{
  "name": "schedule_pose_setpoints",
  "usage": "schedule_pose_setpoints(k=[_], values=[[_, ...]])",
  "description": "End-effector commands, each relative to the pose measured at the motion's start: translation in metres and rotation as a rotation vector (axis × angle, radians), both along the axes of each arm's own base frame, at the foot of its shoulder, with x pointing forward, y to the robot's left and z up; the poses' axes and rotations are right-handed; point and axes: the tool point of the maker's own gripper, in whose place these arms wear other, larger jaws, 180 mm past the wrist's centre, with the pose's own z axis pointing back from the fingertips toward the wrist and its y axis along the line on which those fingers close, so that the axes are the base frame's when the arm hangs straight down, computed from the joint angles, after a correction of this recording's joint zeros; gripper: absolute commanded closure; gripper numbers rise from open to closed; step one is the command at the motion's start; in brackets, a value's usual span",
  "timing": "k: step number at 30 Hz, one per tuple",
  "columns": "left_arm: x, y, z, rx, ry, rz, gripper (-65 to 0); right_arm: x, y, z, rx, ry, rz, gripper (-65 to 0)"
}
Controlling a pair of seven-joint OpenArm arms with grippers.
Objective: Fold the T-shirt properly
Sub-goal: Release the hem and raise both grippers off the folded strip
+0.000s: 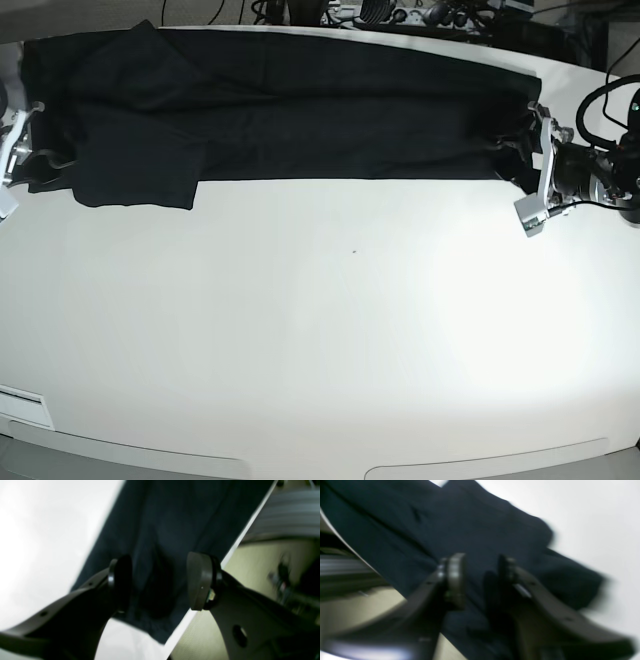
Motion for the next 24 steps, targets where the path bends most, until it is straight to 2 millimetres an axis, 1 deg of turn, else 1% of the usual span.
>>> schedule_pose_setpoints(k=[1, 2, 3, 4, 8, 11, 15, 17, 18, 21, 24], values=[[0.010, 0.004, 0.013, 0.005, -0.043, 0.003, -36.4, 0.003, 0.005, 0.004, 0.032, -0.025, -0.008, -8.8], [0.013, 0.005, 0.014, 0.011, -0.052, 0.005, -36.4, 0.001, 0.011, -0.001, 0.069, -0.022, -0.025, -0.7], [0.015, 0.006, 0.016, 0.011, -0.062, 0.009, -36.4, -0.001, 0.018, -0.006, 0.103, -0.021, -0.041, 0.0], [0.018, 0.007, 0.019, 0.010, -0.073, 0.014, -36.4, -0.002, 0.023, -0.010, 0.127, -0.022, -0.058, 0.0], [0.031, 0.013, 0.033, 0.005, -0.131, 0.044, -36.4, 0.006, 0.018, -0.033, 0.058, -0.058, -0.157, 0.0], [0.042, 0.019, 0.046, -0.001, -0.183, 0.074, -36.4, 0.008, 0.019, -0.052, -0.007, -0.057, -0.172, 0.0], [0.055, 0.027, 0.062, -0.011, -0.237, 0.139, -36.4, -0.001, 0.022, -0.091, -0.118, 0.014, -0.130, 0.0], [0.058, 0.029, 0.066, -0.015, -0.248, 0.161, -36.4, -0.007, 0.022, -0.106, -0.161, 0.042, -0.111, 0.0], [0.058, 0.030, 0.066, -0.013, -0.246, 0.163, -36.4, -0.008, 0.022, -0.110, -0.171, 0.050, -0.104, 0.0], [0.052, 0.029, 0.061, -0.014, -0.221, 0.161, -36.4, -0.009, 0.023, -0.111, -0.173, 0.054, -0.100, 0.0], [0.040, 0.028, 0.050, -0.013, -0.165, 0.153, -36.4, -0.010, 0.018, -0.113, -0.202, 0.058, -0.098, 0.0]])
